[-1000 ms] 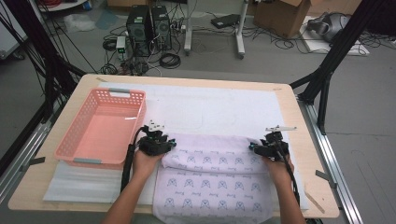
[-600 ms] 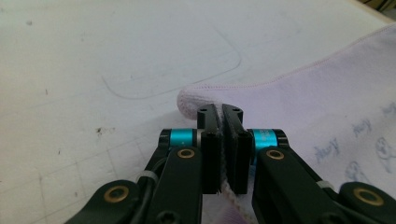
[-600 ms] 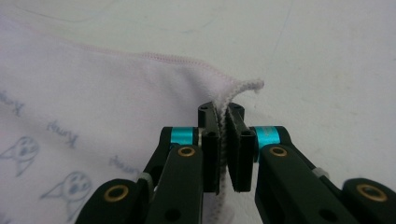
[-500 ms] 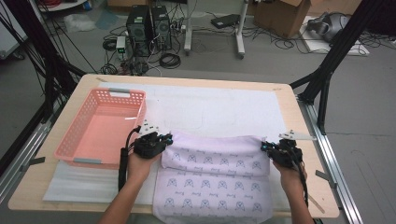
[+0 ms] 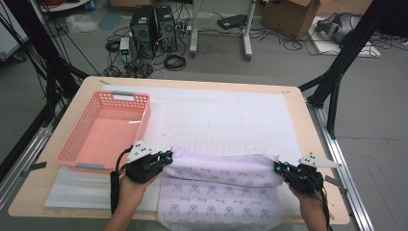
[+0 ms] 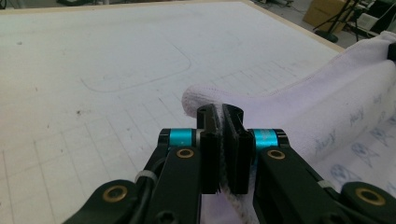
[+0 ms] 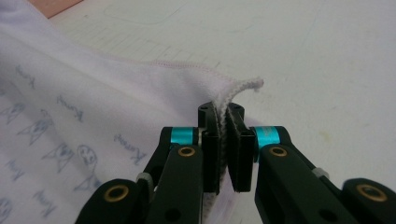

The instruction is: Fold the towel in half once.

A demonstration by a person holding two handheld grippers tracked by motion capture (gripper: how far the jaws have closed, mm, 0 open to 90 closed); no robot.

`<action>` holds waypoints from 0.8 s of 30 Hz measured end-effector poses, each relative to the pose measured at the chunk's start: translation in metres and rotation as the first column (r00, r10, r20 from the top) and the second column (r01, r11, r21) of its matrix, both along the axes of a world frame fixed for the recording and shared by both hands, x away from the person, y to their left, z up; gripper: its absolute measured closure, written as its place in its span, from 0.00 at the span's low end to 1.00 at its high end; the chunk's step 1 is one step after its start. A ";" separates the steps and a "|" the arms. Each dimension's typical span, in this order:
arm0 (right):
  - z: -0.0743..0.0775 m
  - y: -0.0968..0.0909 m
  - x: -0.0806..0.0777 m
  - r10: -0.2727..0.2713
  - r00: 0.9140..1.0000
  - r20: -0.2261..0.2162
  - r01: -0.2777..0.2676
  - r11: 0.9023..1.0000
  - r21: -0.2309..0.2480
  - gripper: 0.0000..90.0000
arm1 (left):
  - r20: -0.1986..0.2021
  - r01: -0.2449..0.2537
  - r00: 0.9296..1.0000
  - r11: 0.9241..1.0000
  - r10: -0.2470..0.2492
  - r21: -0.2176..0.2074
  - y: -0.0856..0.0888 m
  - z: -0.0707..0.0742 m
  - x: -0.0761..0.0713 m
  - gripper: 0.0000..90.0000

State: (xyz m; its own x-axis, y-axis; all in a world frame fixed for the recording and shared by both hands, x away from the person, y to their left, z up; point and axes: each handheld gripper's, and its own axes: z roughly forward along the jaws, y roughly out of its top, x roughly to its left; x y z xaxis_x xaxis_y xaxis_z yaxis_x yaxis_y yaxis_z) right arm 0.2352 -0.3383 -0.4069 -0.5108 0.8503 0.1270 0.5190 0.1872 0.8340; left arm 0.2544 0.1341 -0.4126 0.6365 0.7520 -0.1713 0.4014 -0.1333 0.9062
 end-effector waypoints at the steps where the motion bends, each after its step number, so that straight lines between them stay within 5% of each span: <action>1: 0.000 0.000 -0.004 0.004 1.000 0.001 -0.004 1.000 0.002 0.94 | 0.001 0.004 1.000 1.000 -0.004 -0.004 0.001 -0.001 -0.004 0.95; 7: -0.005 -0.002 -0.025 0.041 0.999 -0.016 -0.041 0.999 -0.012 0.94 | -0.015 0.040 0.999 0.999 -0.040 0.016 0.002 -0.008 -0.024 0.95; 17: -0.024 -0.002 -0.043 0.091 0.989 -0.118 -0.098 0.994 -0.051 0.94 | -0.102 0.082 0.992 0.995 -0.077 0.047 0.007 -0.028 -0.038 0.93; 19: -0.025 -0.003 -0.046 0.097 0.988 -0.123 -0.107 0.992 -0.070 0.91 | -0.128 0.083 0.989 0.995 -0.076 0.046 0.007 -0.027 -0.035 0.80; 21: -0.024 -0.006 -0.046 0.069 0.991 -0.113 -0.077 0.994 -0.071 0.74 | -0.128 0.065 0.990 0.998 -0.061 0.027 0.007 -0.024 -0.029 0.58; 24: -0.015 -0.015 -0.041 0.011 0.999 -0.046 -0.012 1.000 -0.015 0.68 | -0.098 0.024 0.995 1.000 -0.024 -0.004 0.008 -0.015 -0.016 0.51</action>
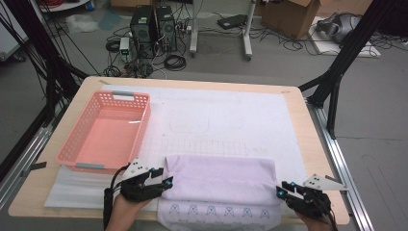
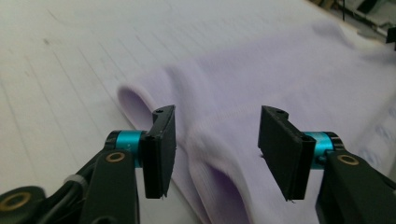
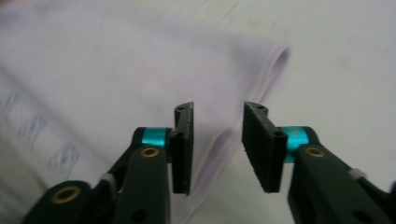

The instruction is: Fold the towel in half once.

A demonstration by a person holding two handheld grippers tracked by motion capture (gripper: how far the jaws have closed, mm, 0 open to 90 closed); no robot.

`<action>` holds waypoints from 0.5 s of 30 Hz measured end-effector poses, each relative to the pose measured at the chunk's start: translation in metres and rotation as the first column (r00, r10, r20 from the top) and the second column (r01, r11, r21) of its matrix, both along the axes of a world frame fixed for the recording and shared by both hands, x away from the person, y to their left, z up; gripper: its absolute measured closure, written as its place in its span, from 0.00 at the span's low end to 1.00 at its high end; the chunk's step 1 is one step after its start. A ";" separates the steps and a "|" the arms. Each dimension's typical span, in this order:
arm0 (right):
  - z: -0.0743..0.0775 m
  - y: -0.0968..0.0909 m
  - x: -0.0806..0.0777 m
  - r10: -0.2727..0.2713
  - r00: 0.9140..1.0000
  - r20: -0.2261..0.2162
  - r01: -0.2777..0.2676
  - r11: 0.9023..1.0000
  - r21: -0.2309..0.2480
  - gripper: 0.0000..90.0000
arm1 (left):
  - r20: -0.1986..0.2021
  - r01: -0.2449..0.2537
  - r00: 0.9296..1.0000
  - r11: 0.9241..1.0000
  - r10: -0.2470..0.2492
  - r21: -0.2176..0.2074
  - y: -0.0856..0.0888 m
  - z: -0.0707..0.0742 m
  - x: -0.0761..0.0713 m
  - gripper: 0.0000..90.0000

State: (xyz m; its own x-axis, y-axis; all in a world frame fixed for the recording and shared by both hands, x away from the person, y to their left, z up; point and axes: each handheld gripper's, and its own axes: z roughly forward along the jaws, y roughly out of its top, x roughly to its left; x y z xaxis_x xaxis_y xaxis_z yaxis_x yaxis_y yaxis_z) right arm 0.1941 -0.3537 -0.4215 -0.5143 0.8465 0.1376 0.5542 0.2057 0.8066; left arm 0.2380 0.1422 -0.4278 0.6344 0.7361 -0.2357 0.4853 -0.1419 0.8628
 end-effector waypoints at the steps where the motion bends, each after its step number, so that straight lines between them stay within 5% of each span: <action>1: 0.004 -0.002 0.002 -0.020 1.000 0.021 0.020 1.000 0.016 0.68 | 0.008 -0.008 1.000 1.000 0.008 -0.001 0.000 0.002 0.004 0.51; 4: 0.008 -0.003 0.015 -0.054 0.998 0.041 0.054 0.998 0.013 0.69 | -0.020 -0.025 0.999 1.000 0.026 0.006 -0.001 0.001 0.019 0.56; 8: 0.000 0.004 0.035 -0.065 0.998 0.010 0.065 0.998 -0.007 0.70 | -0.084 -0.074 0.993 0.992 0.083 0.107 -0.008 -0.012 0.040 0.65; 11: -0.004 0.011 0.040 -0.046 0.999 0.005 0.046 0.999 -0.024 0.71 | -0.086 -0.071 0.993 0.985 0.085 0.156 -0.016 -0.021 0.046 0.65; 12: -0.004 0.012 0.040 -0.044 0.999 0.003 0.044 0.999 -0.027 0.71 | -0.057 -0.081 0.994 0.981 0.093 0.177 -0.019 -0.022 0.045 0.68; 14: -0.004 0.013 0.039 -0.043 0.999 0.009 0.044 0.999 -0.032 0.71 | -0.033 -0.083 0.995 0.974 0.092 0.212 -0.020 -0.021 0.046 0.93; 15: -0.004 0.012 0.039 -0.047 0.999 0.012 0.047 0.998 -0.033 0.71 | -0.022 -0.112 0.993 0.971 0.119 0.213 -0.019 -0.020 0.047 0.96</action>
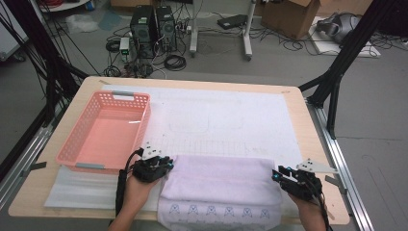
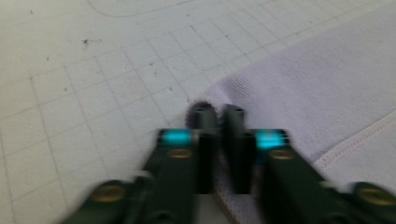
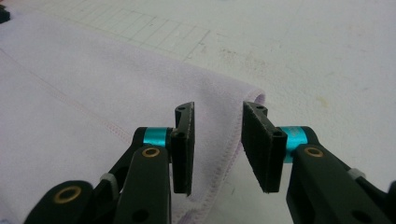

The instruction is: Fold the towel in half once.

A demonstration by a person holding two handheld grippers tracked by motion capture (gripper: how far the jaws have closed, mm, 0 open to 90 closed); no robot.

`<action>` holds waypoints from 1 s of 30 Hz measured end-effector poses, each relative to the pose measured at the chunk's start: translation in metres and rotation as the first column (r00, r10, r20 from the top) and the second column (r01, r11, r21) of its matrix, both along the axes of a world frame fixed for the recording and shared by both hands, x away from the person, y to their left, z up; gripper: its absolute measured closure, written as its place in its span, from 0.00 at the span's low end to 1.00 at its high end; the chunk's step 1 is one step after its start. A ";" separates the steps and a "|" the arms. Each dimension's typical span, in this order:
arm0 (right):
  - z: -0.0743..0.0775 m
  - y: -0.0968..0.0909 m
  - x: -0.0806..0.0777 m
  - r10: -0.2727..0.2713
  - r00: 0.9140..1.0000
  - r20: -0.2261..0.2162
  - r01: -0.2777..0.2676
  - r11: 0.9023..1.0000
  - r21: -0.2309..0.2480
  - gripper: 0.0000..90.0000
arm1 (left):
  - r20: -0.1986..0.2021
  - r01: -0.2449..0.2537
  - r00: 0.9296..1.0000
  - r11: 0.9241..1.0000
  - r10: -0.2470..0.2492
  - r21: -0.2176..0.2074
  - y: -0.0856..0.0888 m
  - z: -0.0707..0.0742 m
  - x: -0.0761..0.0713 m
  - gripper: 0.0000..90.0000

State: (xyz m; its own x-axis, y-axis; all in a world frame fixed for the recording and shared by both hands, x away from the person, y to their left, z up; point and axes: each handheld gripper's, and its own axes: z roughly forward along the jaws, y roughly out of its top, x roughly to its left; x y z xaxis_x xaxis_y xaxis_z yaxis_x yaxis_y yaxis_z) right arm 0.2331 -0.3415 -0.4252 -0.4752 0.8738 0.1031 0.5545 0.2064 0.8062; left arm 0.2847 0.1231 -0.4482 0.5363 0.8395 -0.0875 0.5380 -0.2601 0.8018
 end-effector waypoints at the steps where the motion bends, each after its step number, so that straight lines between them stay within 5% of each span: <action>1: 0.000 -0.001 -0.001 -0.005 1.000 -0.001 0.005 1.000 0.000 0.71 | 0.013 -0.024 1.000 1.000 0.024 -0.004 0.002 0.001 0.001 0.97; 5: -0.004 -0.005 -0.002 -0.035 0.999 -0.003 0.035 0.999 0.000 0.70 | 0.013 -0.043 0.999 0.998 0.044 -0.036 0.009 -0.001 0.001 0.96; 10: -0.014 -0.008 0.001 -0.051 0.998 -0.026 0.052 0.998 0.020 0.65 | -0.027 -0.066 0.998 0.995 0.064 -0.079 0.011 -0.002 0.001 0.59; 15: -0.017 -0.002 0.002 -0.035 0.999 -0.037 0.036 0.999 0.015 0.61 | -0.064 -0.018 0.998 0.995 0.012 -0.102 0.010 -0.004 -0.002 0.52; 18: -0.024 0.009 0.007 -0.014 0.997 -0.071 0.010 0.998 -0.059 0.61 | -0.047 0.003 0.999 0.998 -0.007 -0.070 0.004 -0.004 -0.005 0.57; 20: -0.025 0.012 0.007 -0.014 0.999 -0.052 0.010 0.997 -0.074 0.63 | -0.042 -0.019 0.999 0.999 0.018 -0.039 0.001 -0.004 -0.005 0.73; 22: -0.025 0.012 0.007 -0.007 0.998 -0.055 0.004 0.998 -0.068 0.79 | -0.072 -0.019 0.997 0.996 0.013 -0.083 0.001 -0.004 -0.003 0.93; 23: -0.025 0.012 0.008 0.036 0.996 -0.078 -0.038 0.999 -0.027 0.95 | -0.071 -0.026 0.997 0.997 0.020 -0.077 0.000 -0.003 -0.004 0.93; 27: -0.021 0.015 0.010 0.047 0.995 -0.091 -0.053 0.996 -0.065 0.96 | -0.060 -0.034 0.998 0.994 0.028 -0.105 0.002 0.001 0.005 0.95; 30: -0.018 0.009 0.018 0.034 0.998 -0.054 -0.037 0.998 -0.047 0.96 | -0.049 -0.048 0.998 0.992 0.043 -0.115 0.000 0.006 0.017 0.95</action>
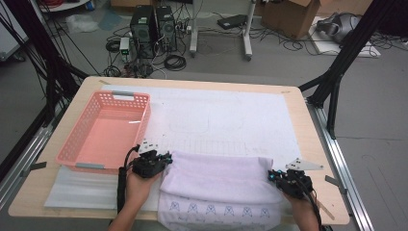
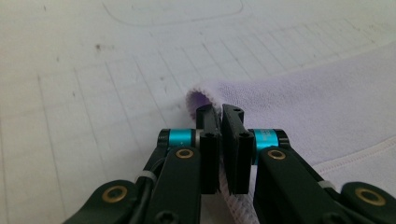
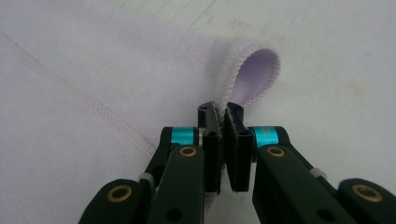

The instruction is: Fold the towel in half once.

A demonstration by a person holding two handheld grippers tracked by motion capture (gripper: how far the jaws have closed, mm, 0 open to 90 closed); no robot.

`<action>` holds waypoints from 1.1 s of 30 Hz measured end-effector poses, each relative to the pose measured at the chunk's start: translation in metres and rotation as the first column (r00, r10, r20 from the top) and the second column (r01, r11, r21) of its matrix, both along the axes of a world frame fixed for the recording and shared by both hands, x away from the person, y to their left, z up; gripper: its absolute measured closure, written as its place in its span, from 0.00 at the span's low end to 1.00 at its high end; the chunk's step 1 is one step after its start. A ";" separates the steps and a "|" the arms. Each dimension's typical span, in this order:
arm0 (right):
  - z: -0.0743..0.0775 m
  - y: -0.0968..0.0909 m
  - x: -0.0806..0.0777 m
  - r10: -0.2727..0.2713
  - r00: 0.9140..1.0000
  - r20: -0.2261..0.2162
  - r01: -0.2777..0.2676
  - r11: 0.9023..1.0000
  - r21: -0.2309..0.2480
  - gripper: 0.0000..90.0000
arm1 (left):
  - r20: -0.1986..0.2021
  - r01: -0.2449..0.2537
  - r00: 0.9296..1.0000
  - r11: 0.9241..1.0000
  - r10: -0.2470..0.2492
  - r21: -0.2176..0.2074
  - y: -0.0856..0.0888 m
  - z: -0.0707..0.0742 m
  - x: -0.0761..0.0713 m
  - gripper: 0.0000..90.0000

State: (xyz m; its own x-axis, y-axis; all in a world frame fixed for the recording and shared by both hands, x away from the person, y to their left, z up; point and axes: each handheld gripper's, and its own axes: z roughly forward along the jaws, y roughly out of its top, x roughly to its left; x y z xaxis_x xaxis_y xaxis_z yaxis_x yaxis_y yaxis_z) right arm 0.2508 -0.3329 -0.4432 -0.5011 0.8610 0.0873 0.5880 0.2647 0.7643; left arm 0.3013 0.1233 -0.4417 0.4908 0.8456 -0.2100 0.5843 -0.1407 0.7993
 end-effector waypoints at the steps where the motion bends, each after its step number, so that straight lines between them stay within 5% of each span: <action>1: 0.002 -0.002 0.003 -0.010 1.000 0.013 0.009 1.000 0.008 0.96 | -0.002 -0.008 1.000 1.000 0.008 -0.005 -0.001 0.002 0.005 0.95; 10: 0.016 -0.014 0.061 -0.090 0.994 0.056 0.088 0.996 0.035 0.96 | 0.030 -0.062 0.998 0.998 0.063 -0.029 -0.017 0.027 0.068 0.95; 17: 0.031 -0.013 0.102 -0.118 0.991 0.060 0.117 0.993 0.023 0.96 | 0.019 -0.090 0.996 0.994 0.091 -0.054 -0.015 0.028 0.113 0.95; 27: 0.031 -0.002 0.156 -0.141 0.989 0.039 0.141 0.990 0.015 0.95 | 0.048 -0.094 0.994 0.995 0.096 -0.041 -0.011 0.029 0.140 0.92; 30: 0.027 -0.001 0.161 -0.160 0.987 0.019 0.159 0.987 0.018 0.78 | 0.017 -0.078 0.997 0.996 0.079 -0.053 -0.011 0.027 0.140 0.62; 33: 0.028 -0.006 0.159 -0.153 0.988 -0.002 0.153 0.987 0.052 0.70 | 0.017 -0.023 1.000 0.999 0.023 -0.027 -0.013 0.029 0.134 0.60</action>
